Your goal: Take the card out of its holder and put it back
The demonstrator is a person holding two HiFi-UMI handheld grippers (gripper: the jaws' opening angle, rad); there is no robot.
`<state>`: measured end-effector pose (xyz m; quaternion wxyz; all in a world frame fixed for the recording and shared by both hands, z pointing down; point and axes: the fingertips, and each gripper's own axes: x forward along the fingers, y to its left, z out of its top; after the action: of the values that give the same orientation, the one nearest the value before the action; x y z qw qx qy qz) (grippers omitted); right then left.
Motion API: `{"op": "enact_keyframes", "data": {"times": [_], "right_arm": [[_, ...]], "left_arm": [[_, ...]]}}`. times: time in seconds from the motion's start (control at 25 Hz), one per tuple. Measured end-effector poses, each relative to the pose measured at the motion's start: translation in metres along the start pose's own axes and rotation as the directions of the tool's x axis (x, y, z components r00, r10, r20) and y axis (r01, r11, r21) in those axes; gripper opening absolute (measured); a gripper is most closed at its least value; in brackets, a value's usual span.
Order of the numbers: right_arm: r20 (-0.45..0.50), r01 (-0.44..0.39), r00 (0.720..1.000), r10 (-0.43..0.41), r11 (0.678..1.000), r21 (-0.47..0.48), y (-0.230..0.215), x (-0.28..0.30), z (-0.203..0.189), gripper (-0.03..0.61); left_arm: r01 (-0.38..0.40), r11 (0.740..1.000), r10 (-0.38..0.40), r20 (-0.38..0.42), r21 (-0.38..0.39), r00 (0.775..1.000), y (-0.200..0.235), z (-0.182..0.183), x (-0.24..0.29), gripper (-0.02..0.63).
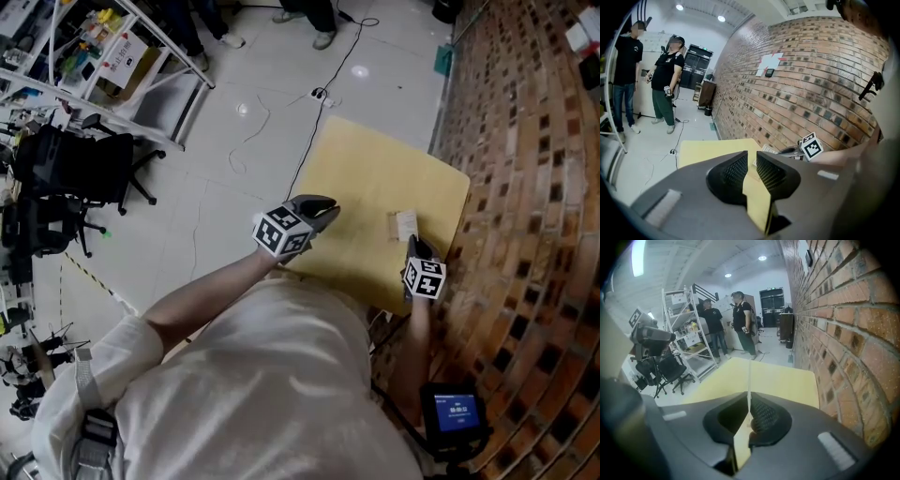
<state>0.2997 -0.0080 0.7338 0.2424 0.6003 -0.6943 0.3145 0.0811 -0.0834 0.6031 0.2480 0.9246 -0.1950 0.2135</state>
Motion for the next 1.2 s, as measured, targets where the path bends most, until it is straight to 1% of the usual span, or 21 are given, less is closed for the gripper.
{"op": "enact_keyframes", "data": {"times": [0.28,0.88,1.2], "right_arm": [[-0.022,0.005,1.000,-0.005,1.000,-0.006,0.001,0.010,-0.008,0.015],[-0.019,0.020,1.000,-0.020,1.000,0.003,0.000,0.020,-0.013,0.015],[-0.027,0.022,0.999,-0.021,0.999,0.038,0.000,0.027,-0.020,0.014]], "left_arm": [[-0.004,1.000,0.004,-0.005,0.000,1.000,0.000,0.000,-0.001,0.075],[0.000,1.000,0.000,-0.015,-0.005,1.000,0.000,-0.002,0.000,0.071],[-0.003,1.000,0.003,-0.024,-0.007,1.000,0.000,-0.004,-0.001,0.069]]}}
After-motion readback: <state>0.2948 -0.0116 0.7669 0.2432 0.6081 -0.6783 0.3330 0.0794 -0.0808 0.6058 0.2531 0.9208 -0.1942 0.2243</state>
